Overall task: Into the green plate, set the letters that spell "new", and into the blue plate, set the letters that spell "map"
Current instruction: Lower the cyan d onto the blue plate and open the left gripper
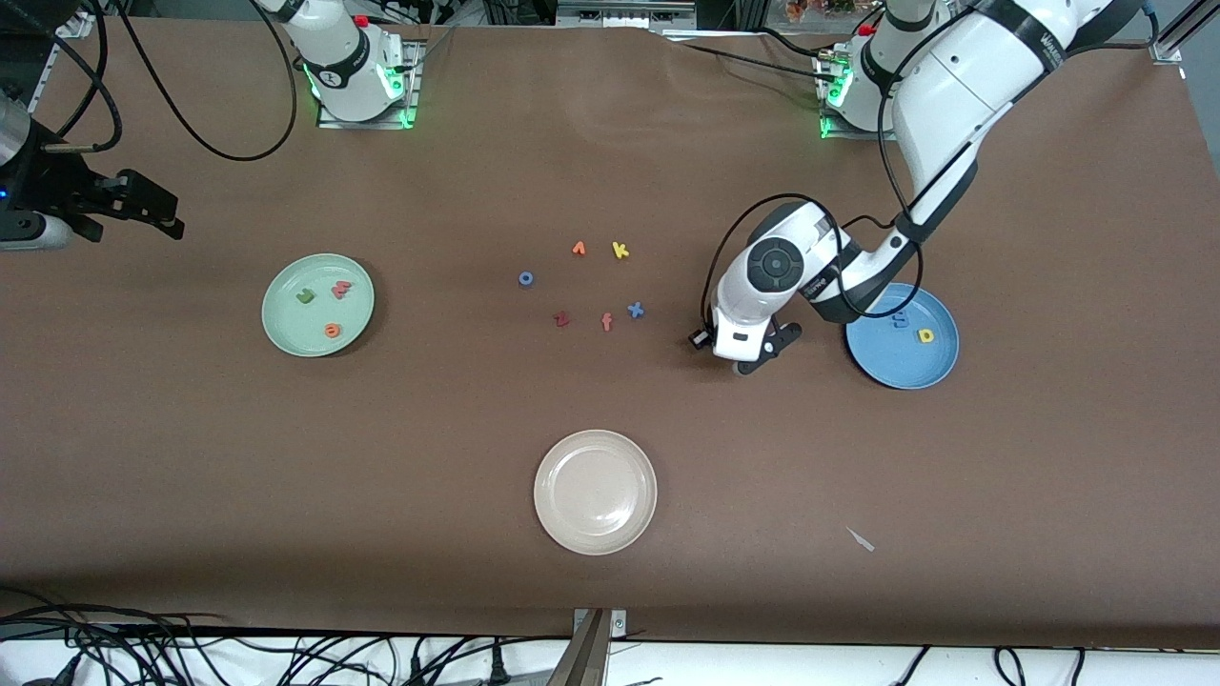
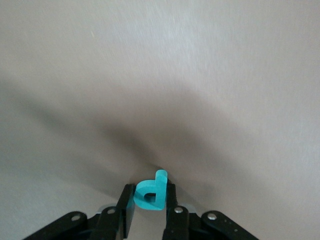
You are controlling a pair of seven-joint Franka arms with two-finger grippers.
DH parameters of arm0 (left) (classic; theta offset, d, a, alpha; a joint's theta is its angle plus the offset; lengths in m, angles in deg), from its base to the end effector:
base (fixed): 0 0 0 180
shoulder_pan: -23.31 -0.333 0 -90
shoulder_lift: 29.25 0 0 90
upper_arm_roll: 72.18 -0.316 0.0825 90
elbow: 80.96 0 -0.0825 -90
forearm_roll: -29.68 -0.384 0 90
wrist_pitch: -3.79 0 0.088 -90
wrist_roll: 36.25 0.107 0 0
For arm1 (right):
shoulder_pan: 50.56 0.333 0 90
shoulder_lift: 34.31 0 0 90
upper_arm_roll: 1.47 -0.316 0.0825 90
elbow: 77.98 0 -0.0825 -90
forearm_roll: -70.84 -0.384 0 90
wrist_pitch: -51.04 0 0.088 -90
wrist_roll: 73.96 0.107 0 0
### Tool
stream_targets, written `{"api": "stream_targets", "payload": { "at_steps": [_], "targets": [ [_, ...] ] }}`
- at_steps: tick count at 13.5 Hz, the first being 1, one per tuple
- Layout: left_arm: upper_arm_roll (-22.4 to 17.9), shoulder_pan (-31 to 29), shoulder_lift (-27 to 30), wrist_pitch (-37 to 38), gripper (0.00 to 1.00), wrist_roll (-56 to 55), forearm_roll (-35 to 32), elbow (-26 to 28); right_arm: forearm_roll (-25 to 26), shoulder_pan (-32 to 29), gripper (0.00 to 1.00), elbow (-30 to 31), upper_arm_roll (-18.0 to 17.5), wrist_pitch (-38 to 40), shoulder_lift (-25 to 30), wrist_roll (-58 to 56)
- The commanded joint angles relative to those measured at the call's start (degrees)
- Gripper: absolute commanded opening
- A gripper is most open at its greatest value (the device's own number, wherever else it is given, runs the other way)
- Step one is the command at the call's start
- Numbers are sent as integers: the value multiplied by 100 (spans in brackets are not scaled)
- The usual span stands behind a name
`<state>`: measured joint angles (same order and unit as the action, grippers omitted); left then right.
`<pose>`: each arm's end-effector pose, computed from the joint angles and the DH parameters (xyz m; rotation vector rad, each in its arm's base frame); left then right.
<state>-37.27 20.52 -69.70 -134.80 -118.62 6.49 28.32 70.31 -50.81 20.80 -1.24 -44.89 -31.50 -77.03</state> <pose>0.5331 -0.3171 0.1776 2.9199 1.0151 -0.1870 0.5453 -0.0037 0.5877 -3.1314 -0.0693 0.0006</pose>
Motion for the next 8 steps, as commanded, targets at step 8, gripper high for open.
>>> {"api": "stream_targets", "payload": {
  "at_steps": [8],
  "targets": [
    [1210,-2021,354,2000,12,1863,35,-223,-71,17,100,-17,-58,49,19,-97]
  ]
}}
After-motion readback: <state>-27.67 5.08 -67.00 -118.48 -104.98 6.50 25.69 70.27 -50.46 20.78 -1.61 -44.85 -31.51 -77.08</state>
